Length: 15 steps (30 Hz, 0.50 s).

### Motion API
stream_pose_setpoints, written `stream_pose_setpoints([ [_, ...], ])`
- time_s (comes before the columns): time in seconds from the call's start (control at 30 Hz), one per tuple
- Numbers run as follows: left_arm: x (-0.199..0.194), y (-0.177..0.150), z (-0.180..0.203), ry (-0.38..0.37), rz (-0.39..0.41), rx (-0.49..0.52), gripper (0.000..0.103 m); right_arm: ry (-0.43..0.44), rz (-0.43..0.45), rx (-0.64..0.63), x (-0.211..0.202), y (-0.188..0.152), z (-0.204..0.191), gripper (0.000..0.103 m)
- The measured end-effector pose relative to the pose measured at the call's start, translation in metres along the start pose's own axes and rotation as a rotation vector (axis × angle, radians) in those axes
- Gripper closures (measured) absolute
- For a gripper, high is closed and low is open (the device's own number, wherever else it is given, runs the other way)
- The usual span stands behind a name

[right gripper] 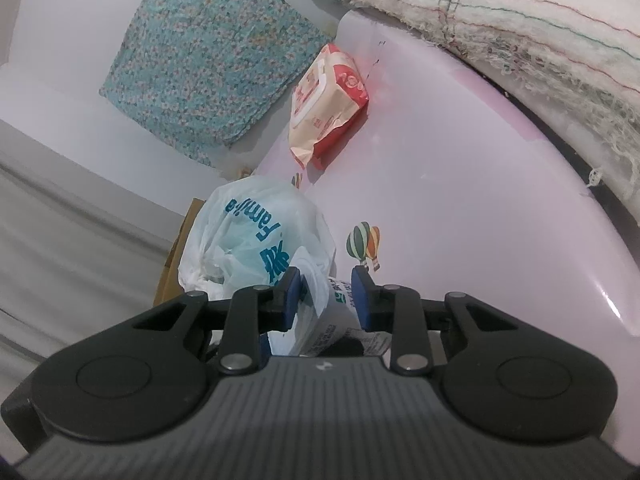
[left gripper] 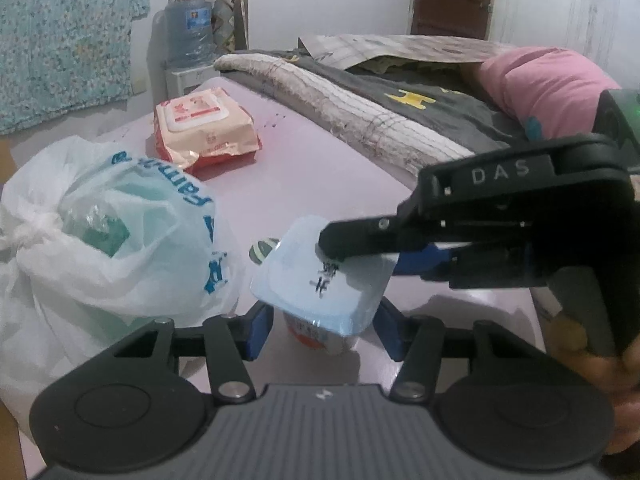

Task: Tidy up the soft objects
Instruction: 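Hold the tub in the right gripper and raise it off the bed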

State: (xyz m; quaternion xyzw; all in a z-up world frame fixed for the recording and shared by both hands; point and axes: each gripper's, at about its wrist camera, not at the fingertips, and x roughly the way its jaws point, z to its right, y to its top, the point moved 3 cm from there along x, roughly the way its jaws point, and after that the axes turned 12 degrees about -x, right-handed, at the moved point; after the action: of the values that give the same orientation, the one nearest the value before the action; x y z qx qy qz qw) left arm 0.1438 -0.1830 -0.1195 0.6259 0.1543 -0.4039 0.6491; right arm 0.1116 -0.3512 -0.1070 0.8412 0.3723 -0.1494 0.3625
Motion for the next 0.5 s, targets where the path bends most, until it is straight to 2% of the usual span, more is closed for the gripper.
stream_pose_setpoints([
  [0.17, 0.004, 0.004, -0.002, 0.006, 0.000, -0.026, 0.050, 0.018, -0.020, 0.003, 0.003, -0.002, -0.001, 0.074],
  [0.5, -0.014, 0.003, 0.001, -0.010, 0.030, -0.031, 0.050, 0.006, 0.001, -0.052, -0.010, -0.005, -0.024, 0.075],
])
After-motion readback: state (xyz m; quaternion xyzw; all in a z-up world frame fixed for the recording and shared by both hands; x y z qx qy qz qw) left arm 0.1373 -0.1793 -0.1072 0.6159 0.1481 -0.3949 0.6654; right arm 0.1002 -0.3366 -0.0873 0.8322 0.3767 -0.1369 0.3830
